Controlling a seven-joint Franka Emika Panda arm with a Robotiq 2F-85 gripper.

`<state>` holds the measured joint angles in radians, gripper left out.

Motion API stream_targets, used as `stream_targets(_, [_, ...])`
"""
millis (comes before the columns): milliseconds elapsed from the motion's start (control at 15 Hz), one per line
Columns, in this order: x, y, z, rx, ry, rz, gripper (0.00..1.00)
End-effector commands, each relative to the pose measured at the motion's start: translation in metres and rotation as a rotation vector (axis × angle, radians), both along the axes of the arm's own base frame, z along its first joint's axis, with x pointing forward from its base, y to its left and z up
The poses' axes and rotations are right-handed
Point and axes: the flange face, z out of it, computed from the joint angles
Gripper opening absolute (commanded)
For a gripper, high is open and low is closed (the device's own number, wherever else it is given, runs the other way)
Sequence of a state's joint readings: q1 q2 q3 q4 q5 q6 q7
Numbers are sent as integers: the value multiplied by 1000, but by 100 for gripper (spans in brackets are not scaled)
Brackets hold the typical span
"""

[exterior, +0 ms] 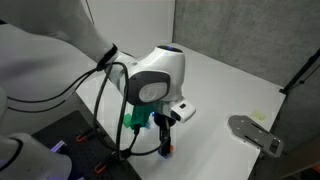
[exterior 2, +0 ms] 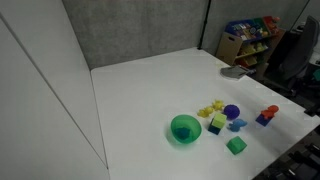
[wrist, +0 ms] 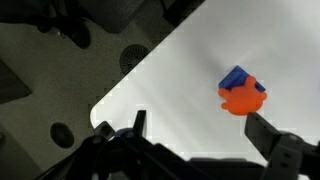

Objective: Put the orange toy in the green bowl

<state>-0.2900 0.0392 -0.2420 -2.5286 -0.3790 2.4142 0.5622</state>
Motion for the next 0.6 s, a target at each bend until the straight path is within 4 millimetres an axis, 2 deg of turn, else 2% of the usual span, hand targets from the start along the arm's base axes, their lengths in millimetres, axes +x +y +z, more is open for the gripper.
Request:
stream_targets(0, [0, 1, 0, 1, 2, 2, 100])
stream_targets(200, [2, -2, -4, -38, -28, -40, 100])
stream_targets(533, [1, -4, -16, -45, -95, -248, 100])
